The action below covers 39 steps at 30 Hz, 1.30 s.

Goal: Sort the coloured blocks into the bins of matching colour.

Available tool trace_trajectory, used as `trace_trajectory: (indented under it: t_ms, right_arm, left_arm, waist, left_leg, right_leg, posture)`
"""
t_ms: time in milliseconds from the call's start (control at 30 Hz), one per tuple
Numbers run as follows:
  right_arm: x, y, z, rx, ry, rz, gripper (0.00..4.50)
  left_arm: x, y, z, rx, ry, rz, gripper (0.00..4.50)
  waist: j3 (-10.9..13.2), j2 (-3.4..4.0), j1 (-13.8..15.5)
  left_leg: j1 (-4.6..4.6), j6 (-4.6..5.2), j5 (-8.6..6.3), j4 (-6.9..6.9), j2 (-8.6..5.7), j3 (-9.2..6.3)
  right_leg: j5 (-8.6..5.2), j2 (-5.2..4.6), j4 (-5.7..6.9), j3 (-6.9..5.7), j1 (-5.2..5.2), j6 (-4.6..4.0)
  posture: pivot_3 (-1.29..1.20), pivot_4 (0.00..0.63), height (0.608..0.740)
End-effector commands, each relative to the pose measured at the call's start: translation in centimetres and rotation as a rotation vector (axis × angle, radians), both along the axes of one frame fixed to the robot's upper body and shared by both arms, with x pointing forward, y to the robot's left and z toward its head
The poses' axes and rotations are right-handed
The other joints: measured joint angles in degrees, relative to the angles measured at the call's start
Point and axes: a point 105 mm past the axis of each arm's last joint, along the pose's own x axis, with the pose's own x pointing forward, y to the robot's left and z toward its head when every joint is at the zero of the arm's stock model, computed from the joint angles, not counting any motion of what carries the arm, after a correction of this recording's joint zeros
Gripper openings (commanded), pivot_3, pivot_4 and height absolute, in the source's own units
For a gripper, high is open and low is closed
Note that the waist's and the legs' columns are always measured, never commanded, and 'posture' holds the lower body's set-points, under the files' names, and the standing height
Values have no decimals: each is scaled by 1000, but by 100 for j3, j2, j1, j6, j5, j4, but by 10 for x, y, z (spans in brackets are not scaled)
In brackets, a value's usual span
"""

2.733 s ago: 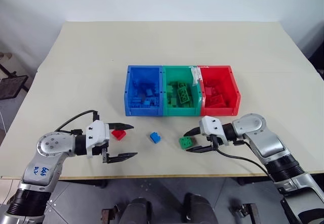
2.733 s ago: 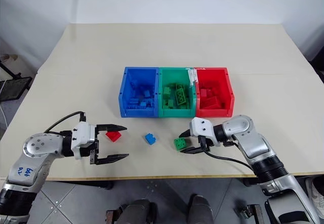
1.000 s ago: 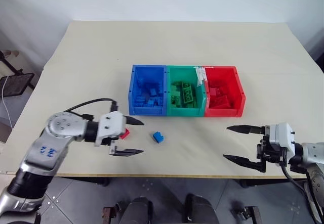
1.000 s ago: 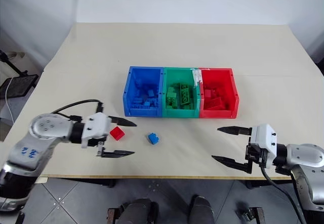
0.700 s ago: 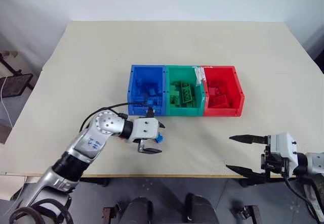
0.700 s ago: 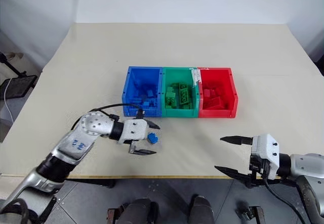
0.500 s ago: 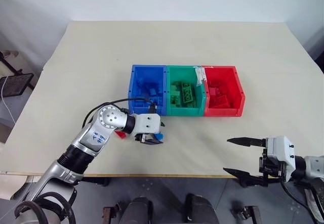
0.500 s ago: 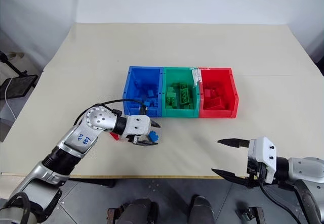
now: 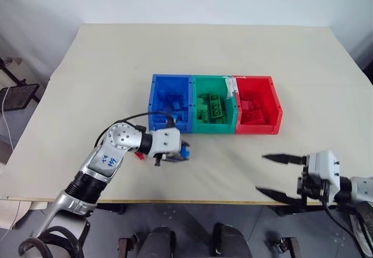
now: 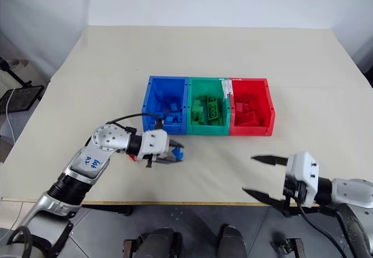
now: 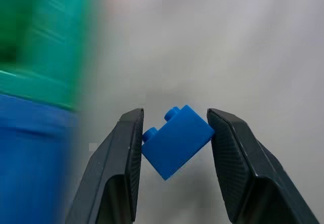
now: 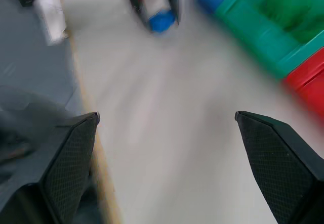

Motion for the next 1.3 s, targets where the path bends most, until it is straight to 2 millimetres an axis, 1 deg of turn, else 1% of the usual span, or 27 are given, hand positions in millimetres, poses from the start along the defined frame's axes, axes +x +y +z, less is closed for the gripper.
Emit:
trace_trajectory:
  t_ms: [33,67,133,200,300,367,400,467,500,533,600,633,700,800,867,900,933,1033,1133,1167,1233,1300]
  right_arm:
    - [5,4,23,75,-114,-68,4500]
    - [6,5,25,87,-130,-78,4500]
    - [7,7,27,97,-151,-85,4500]
    - [7,7,25,92,-143,-83,4500]
    - [9,6,22,78,-136,-81,4500]
    - [9,6,22,73,-136,-77,4500]
    - [10,6,22,69,-136,-75,4500]
    - [11,5,22,67,-135,-72,4500]
    - [12,6,21,67,-132,-69,4500]
    - [13,6,20,67,-130,-66,4500]
    - [14,9,17,67,-121,-48,4500]
    - [14,11,16,65,-118,-35,4500]
    - [16,13,14,63,-112,-12,4500]
    - [19,18,13,55,-99,41,4500]
    - [19,22,10,36,-84,95,4500]
    - [21,24,9,29,-74,115,4500]
    - [22,25,8,24,-68,131,4500]
    - [28,28,9,6,-71,172,4500]
    - [29,31,9,-15,-73,212,4500]
    - [28,32,8,-32,-72,234,4500]
    - [26,32,5,-55,-71,262,4500]
    - [24,30,2,-85,-72,283,4500]
  left_arm:
    - [17,12,45,-128,-121,143,1635]
    - [24,14,54,-161,-156,191,1635]
    - [38,16,64,-202,-208,270,1635]
    - [48,16,65,-213,-219,312,1635]
    - [59,12,61,-244,-167,337,1635]
    - [66,14,60,-274,-126,364,2361]
    - [68,18,62,-292,-119,381,2547]
    - [69,24,65,-294,-133,388,3194]
    - [68,27,66,-296,-134,380,3432]
    - [66,29,66,-298,-133,374,3781]
    - [55,36,65,-305,-131,329,4389]
    - [51,43,62,-300,-130,322,4451]
    - [40,55,62,-298,-146,301,4451]
    - [20,82,63,-312,-144,283,4451]
    - [6,111,58,-305,-130,316,4451]
    - [0,130,52,-281,-115,357,4451]
    - [-6,144,46,-250,-112,389,4451]
    - [-23,184,38,-277,-52,499,4451]
    - [-36,215,29,-261,-18,597,4451]
    - [-42,225,23,-250,6,625,4451]
    - [-52,237,14,-241,52,657,4451]
    - [-65,245,2,-215,88,660,4451]
  waist:
    - [0,0,17]
    - [-1,1,27]
    - [0,0,49]
    - [0,0,84]
    - [0,0,101]
    - [0,0,102]
    - [0,0,100]
    - [0,0,94]
    - [0,0,91]
    - [0,0,88]
    - [-1,1,61]
    - [-1,1,28]
    - [-1,2,-21]
    - [-1,1,-54]
    - [-1,1,-63]
    - [-1,1,-83]
    - [-1,1,-103]
    - [0,2,-86]
    - [0,2,-15]
    - [0,2,-14]
    - [0,2,-15]
    - [1,3,-25]
  left_leg:
    - [1,0,0,0,-6,-13]
    - [0,0,0,0,-9,-14]
    - [0,0,0,0,-13,-13]
    - [0,1,0,-1,-16,-7]
    - [-2,1,0,-1,-14,21]
    - [-1,1,0,-1,-14,25]
    - [-2,1,0,-1,-14,26]
    - [-1,1,0,-2,-13,26]
    - [-1,1,0,-2,-13,26]
    - [-1,1,0,-3,-12,26]
    - [-1,1,0,-4,-11,26]
    - [0,1,0,-5,-11,26]
    - [3,1,0,-10,-9,25]
    - [3,1,0,-11,-6,25]
    - [3,0,0,-11,-5,23]
    - [4,-1,-1,-11,-2,22]
    - [6,-1,-1,-11,-1,15]
    - [9,-2,-2,-14,-2,4]
    - [8,1,-3,-9,-5,-17]
    - [7,1,-3,-8,-6,-17]
    - [8,1,-5,-10,-6,-17]
    - [8,1,-7,-11,-5,-16]
  right_leg:
    - [0,-3,3,0,1,0]
    - [0,-4,3,0,1,1]
    - [1,-5,3,0,2,2]
    - [2,-5,4,-1,2,3]
    - [2,-3,3,-4,2,3]
    - [2,-2,2,-3,2,3]
    - [2,-3,2,-3,1,3]
    - [2,-2,3,-3,1,3]
    - [2,-2,3,-3,0,3]
    - [2,-2,3,-4,0,3]
    - [2,-1,3,-3,-1,3]
    - [2,-1,3,-3,-1,3]
    - [2,-2,5,-3,-2,3]
    - [2,-1,5,-4,-3,3]
    - [1,0,7,-3,-4,3]
    - [1,1,4,-3,-4,3]
    - [1,1,5,-1,-4,3]
    - [1,1,4,0,-4,3]
    - [1,-4,5,0,-2,3]
    - [1,-4,5,-2,-1,3]
    - [1,-4,5,-2,-1,3]
    - [1,-4,4,-2,-1,3]
  posture:
    - [0,150,740]
    - [0,150,740]
    - [0,150,740]
    - [0,150,740]
    - [0,150,740]
    - [0,150,740]
    - [0,150,740]
    - [0,150,740]
    - [0,150,740]
    - [0,150,740]
    - [0,150,740]
    - [0,150,740]
    - [0,150,740]
    - [0,150,740]
    - [0,150,740]
    - [0,150,740]
    - [0,150,740]
    - [0,150,740]
    - [0,150,740]
    - [0,150,740]
    - [0,150,740]
    - [0,150,740]
